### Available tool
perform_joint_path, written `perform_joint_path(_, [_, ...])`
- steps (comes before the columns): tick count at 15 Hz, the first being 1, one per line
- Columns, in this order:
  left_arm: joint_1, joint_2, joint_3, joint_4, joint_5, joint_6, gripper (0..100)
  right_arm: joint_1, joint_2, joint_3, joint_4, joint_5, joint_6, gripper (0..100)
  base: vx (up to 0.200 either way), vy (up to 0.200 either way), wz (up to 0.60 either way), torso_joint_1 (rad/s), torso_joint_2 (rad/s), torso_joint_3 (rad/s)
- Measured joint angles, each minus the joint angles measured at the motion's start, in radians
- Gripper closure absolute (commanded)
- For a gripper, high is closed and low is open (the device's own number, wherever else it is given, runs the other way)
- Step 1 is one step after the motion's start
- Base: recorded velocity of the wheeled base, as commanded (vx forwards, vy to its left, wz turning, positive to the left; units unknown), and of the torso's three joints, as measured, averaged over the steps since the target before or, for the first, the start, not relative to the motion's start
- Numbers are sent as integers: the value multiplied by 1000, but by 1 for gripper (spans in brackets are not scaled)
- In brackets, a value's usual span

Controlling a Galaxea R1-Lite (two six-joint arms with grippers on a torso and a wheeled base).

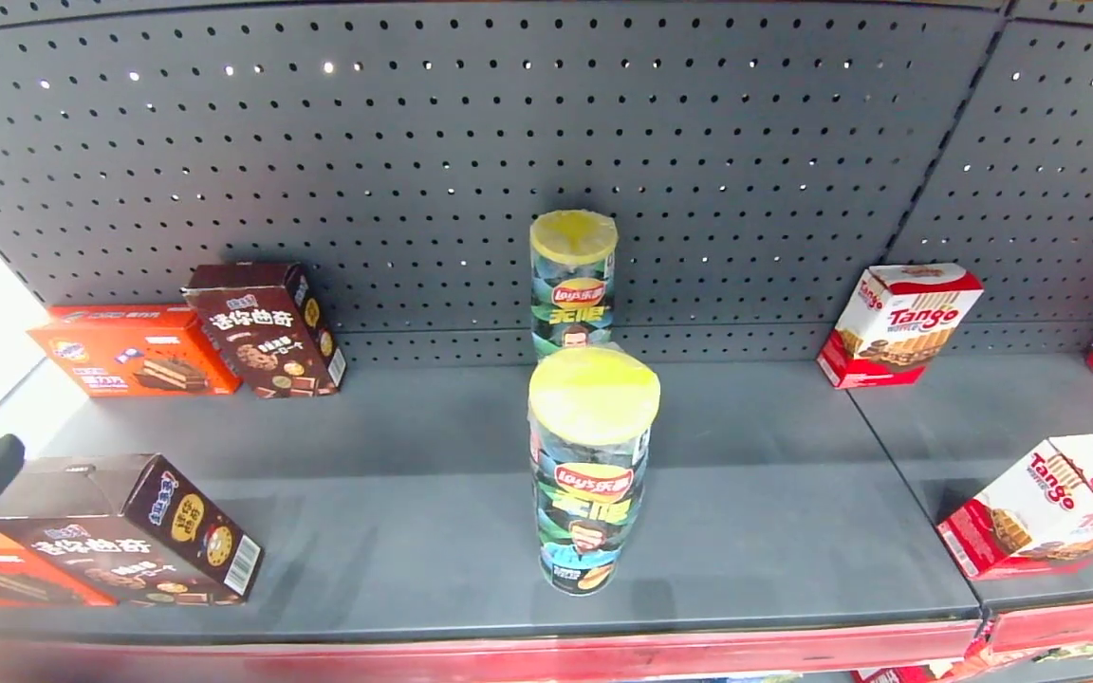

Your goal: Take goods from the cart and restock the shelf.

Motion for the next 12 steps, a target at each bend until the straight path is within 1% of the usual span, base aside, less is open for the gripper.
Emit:
perform_joint_path(2, [2,-134,77,112,12,-1,0,7,-85,95,1,9,0,0,0,0,0,0,0,0])
perform_joint_path(3, [3,-186,114,144,16,-4,0,13,-122,136,3,14,0,0,0,0,0,0,0,0])
perform_joint_path(5, [3,-255,175,149,17,-4,0,15,-180,193,3,14,0,0,0,0,0,0,0,0])
perform_joint_path(7, [4,-320,280,152,17,-4,0,13,-259,270,24,14,0,0,0,0,0,0,0,0])
perform_joint_path(8, [3,-347,327,153,16,-4,0,12,-299,297,63,14,0,0,0,0,0,0,0,0])
perform_joint_path(10, [3,-402,412,157,17,-3,0,11,-394,320,232,16,-1,0,0,0,0,0,0,0])
perform_joint_path(11, [4,-426,442,185,17,0,0,7,-442,320,294,16,3,0,0,0,0,0,0,0])
perform_joint_path(12, [4,-445,456,207,17,1,0,-1,-480,316,327,16,12,0,0,0,0,0,0,0])
